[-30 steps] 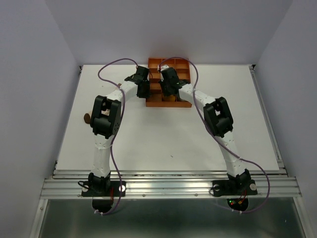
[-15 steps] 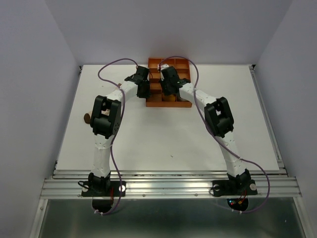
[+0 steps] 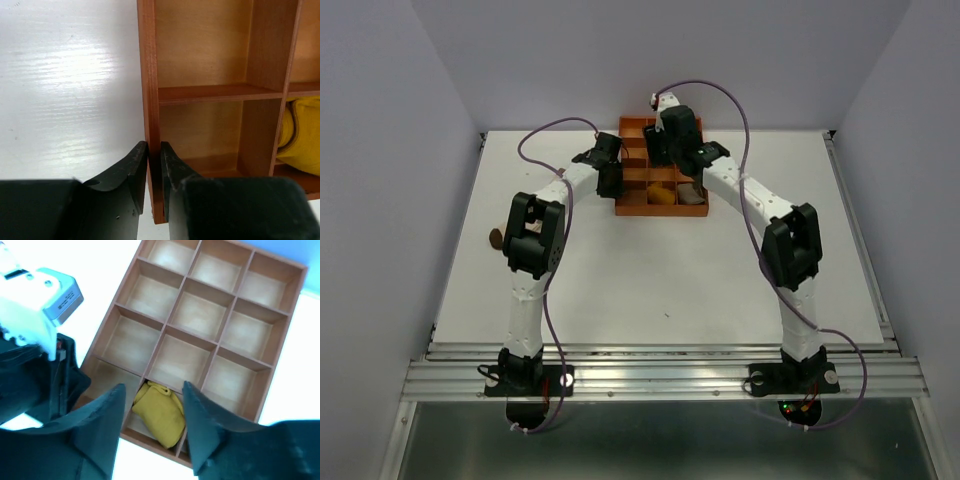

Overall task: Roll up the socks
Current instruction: Place the sock in the storage box.

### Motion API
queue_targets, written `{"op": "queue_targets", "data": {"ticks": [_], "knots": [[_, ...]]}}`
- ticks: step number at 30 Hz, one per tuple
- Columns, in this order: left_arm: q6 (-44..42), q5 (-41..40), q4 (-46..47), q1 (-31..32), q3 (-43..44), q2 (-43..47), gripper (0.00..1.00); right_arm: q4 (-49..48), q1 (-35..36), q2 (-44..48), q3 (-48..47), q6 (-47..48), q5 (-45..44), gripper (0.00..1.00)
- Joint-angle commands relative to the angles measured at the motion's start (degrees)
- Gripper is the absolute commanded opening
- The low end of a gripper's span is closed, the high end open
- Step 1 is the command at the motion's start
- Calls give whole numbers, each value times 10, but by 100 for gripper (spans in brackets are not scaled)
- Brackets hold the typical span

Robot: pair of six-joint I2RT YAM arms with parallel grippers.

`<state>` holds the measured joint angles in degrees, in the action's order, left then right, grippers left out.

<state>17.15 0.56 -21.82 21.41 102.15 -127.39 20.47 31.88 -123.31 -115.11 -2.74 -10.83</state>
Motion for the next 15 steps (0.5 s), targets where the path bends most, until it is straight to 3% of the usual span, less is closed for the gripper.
{"op": "queue_targets", "data": {"ticks": [1, 2, 3, 6, 7, 8, 15], "knots": [[18, 20, 20, 4, 14, 7, 37, -39, -2, 51, 37, -21, -21, 67], [22, 18, 20, 4, 12, 10, 42, -43, -2, 72, 49, -21, -23, 75], [22, 16, 20, 4, 10, 14, 49, -53, -2, 83, 73, -22, -22, 100], [25, 8, 23, 4, 2, 25, 61, -71, -2, 130, 124, -25, -25, 100], [25, 6, 24, 4, 0, 28, 72, -72, -2, 151, 136, -24, -23, 100], [24, 6, 25, 4, -1, 31, 98, -74, -2, 161, 147, -25, -24, 100], [24, -10, 10, 4, 10, 57, 99, -91, -2, 231, 239, -37, -29, 100]]}}
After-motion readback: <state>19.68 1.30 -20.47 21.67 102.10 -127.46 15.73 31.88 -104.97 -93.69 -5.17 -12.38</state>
